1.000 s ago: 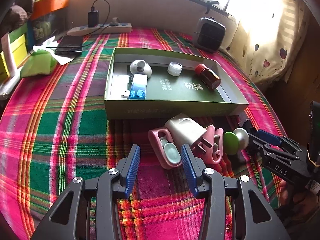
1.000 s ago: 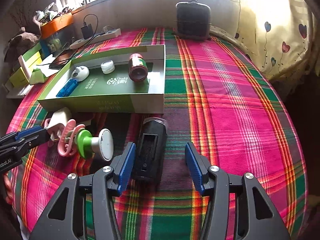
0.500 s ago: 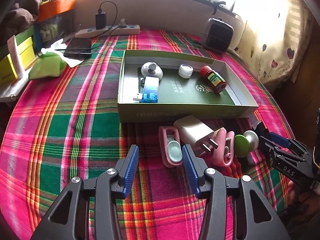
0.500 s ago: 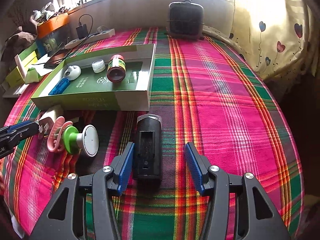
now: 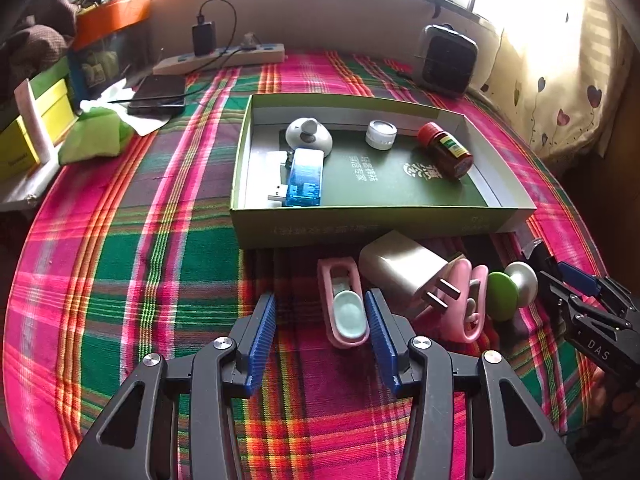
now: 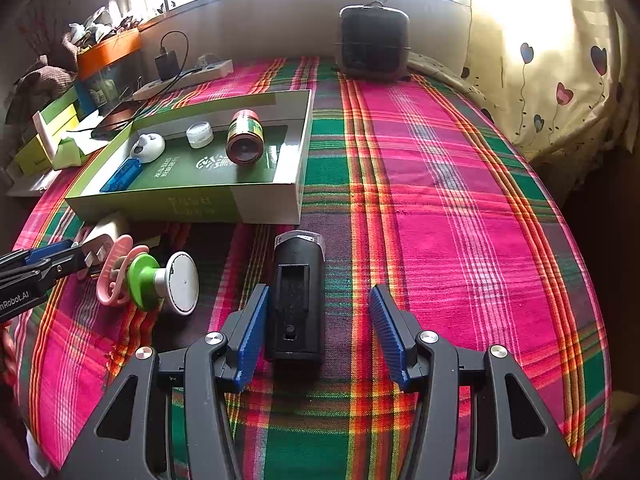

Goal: Organize rigid objects
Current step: 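Close the right gripper on the black cylinder while the left closes on the pink-white holder, then carry the black cylinder and pink-white holder into the green tray, then open both grippers to release the cylinder and holder in the tray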

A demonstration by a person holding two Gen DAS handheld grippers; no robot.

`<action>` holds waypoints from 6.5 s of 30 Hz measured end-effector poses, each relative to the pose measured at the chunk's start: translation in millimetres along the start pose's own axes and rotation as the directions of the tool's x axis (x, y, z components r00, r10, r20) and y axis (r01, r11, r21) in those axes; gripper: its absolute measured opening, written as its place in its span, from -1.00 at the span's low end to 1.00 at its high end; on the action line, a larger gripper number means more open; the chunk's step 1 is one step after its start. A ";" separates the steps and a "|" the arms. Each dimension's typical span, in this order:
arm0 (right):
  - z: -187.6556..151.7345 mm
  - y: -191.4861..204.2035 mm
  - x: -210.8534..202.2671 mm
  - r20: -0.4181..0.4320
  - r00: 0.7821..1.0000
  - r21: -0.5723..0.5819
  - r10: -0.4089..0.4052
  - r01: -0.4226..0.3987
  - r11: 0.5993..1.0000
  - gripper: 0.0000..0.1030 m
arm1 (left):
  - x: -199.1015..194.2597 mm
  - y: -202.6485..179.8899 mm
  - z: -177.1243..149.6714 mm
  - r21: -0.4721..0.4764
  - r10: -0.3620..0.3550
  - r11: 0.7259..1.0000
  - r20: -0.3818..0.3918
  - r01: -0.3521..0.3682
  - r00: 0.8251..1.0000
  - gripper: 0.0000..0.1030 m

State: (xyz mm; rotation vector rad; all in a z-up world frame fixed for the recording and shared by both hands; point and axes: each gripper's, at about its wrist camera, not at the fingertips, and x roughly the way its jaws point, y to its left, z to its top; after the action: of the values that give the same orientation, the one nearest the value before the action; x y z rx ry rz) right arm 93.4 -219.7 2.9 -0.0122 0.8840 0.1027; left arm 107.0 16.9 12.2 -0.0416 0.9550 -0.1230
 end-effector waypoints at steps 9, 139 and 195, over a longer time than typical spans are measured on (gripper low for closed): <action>1.4 -1.4 1.7 0.001 1.000 0.000 0.006 -0.006 1.000 0.01 | 3.2 5.5 1.8 0.004 0.038 0.999 0.020 -0.038 0.999 -0.13; 108.6 58.0 67.2 -0.053 0.971 -0.133 0.232 -0.237 0.962 -0.44 | 41.1 -21.1 96.6 0.021 -0.113 0.993 0.031 0.112 0.993 -0.67; 108.6 53.9 79.4 -0.026 0.988 -0.150 0.153 -0.155 0.976 -0.42 | 72.1 -23.6 110.2 0.013 -0.055 0.998 0.003 0.055 0.999 -0.42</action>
State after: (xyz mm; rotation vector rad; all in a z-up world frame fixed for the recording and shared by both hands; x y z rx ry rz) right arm 222.1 -153.6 12.1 -0.0866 0.8887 0.3152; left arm 236.2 -17.4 19.4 -0.0560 0.9497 -0.1795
